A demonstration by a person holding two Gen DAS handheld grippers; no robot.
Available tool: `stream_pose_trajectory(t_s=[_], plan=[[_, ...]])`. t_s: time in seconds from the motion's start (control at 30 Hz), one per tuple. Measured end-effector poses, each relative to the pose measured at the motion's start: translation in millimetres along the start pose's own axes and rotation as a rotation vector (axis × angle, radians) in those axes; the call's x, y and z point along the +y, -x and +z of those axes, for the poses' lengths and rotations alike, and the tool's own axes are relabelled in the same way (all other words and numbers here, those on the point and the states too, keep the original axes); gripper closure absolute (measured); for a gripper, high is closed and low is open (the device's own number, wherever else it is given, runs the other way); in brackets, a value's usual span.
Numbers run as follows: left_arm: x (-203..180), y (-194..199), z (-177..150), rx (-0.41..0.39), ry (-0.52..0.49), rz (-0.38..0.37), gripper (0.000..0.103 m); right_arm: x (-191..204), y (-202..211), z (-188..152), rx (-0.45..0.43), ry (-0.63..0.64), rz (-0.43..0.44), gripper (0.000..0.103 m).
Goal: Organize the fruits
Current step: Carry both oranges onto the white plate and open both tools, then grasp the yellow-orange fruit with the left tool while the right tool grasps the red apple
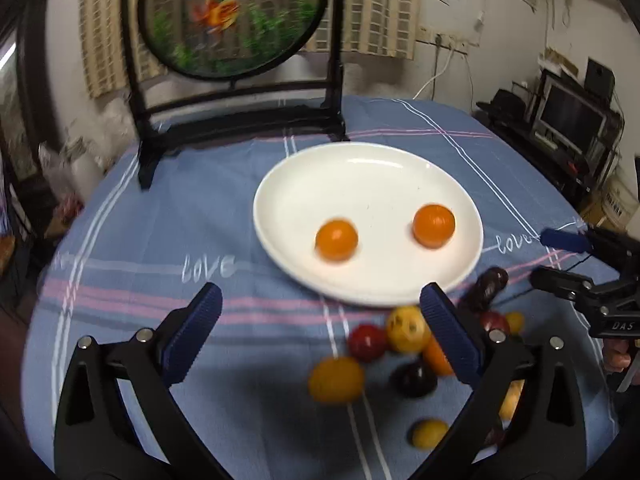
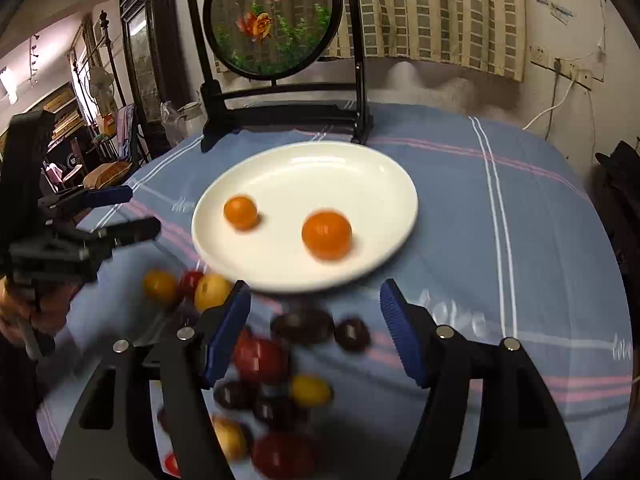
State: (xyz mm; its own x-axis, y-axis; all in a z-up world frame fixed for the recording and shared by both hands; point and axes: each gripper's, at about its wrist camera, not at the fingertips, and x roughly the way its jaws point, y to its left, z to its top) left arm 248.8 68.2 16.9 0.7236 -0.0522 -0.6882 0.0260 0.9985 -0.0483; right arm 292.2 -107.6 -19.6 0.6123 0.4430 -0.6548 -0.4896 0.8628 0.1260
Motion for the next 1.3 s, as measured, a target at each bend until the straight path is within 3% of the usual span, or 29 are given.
stream_pose_trajectory(t_s=[0.17,0.27,0.33,0.57,1.17,1.27,1.3], plan=[[10.1,14.3,-49.7,0.015,0.097,-0.111,0.002,-10.5,15.2,-46.1,0.033,-0.083,0.068,0.035],[7.0,15.5,-70.4,0.024,0.102,-0.139,0.002,-8.8,10.3,-54.4,0.08,-0.112,0.122,0.035],[4.2,14.7,-76.6,0.037,0.095,-0.152,0.002,-4.0,9.1,-55.5,0.089,-0.099,0.112,0.035],[-4.2,10.3,-77.8,0.049,0.063,-0.14,0.002,-6.4,3.1,-60.8,0.126,-0.12,0.13,0.049],[0.9,1.9,-75.7,0.081,0.079,-0.155,0.002,-8.5,-5.1,-68.1,0.17,-0.154,0.173,0.062],[5.7,-11.4,-67.9,0.115,0.101,-0.181,0.009,-12.3,-2.8,-67.3,0.162,-0.172,0.158,0.062],[5.5,-14.5,-66.3,0.123,0.099,-0.182,0.016,-12.4,-1.6,-66.8,0.159,-0.172,0.154,0.062]])
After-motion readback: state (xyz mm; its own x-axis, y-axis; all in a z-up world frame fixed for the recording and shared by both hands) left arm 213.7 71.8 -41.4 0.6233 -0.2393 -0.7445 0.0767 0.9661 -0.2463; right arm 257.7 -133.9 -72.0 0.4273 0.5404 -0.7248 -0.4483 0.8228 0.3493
